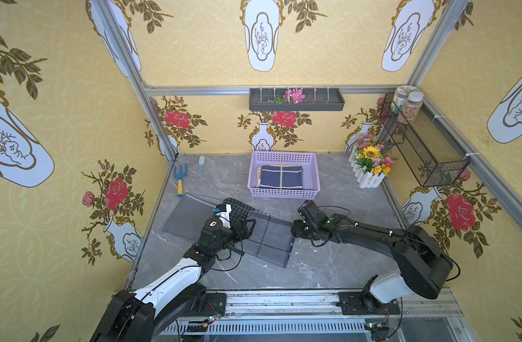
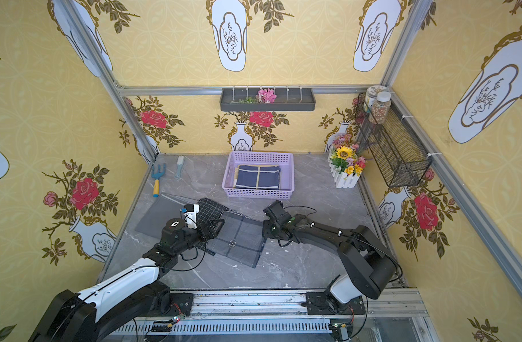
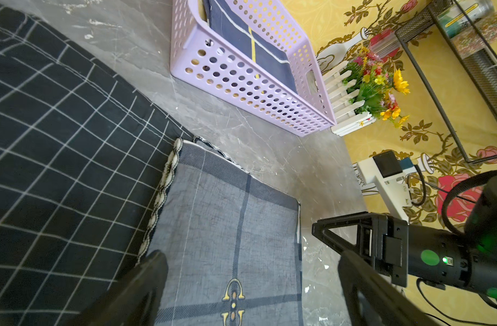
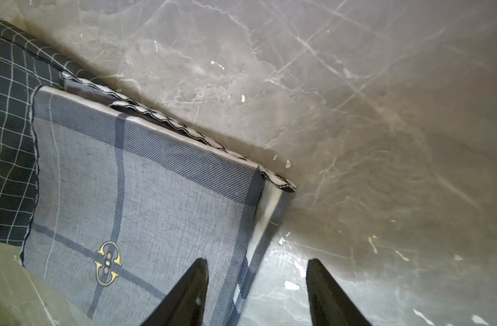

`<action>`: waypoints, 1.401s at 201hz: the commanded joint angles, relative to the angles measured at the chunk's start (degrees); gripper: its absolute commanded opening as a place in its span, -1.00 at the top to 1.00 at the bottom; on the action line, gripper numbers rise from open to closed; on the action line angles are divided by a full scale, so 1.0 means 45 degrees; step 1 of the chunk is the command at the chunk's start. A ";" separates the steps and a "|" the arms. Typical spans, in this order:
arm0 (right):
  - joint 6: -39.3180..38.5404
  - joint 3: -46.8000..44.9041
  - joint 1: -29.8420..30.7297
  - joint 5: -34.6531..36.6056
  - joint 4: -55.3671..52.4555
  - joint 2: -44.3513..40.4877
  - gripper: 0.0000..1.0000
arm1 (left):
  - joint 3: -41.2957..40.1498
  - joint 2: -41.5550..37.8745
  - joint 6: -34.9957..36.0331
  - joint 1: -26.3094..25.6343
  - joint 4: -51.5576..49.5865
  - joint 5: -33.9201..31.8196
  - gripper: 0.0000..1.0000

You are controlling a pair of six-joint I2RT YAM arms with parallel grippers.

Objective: Put the folded pillowcase in the basket
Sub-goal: Move the pillowcase to the center of the board.

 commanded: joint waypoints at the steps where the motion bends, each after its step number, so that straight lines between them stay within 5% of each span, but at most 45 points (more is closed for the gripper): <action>1: 0.0128 0.0181 0.0060 -0.0221 0.0706 0.0525 -0.19 | -0.0068 0.0124 0.0065 0.0008 0.0046 -0.0108 -1.00; 103: 0.0105 0.0655 0.0060 -0.0634 0.1225 0.2025 -0.07 | -0.0148 0.0275 0.0016 0.0017 0.0157 -0.0147 -1.00; 202: -0.0022 0.0641 0.0038 -0.0295 0.1400 0.2216 0.78 | -0.0172 0.0244 0.0035 0.0008 0.0159 -0.0127 -1.00; 281: -0.1672 -0.0300 -0.0812 -0.0101 0.0780 0.0130 0.93 | 0.0227 0.0197 0.0346 0.0011 -0.0689 -0.0250 -1.00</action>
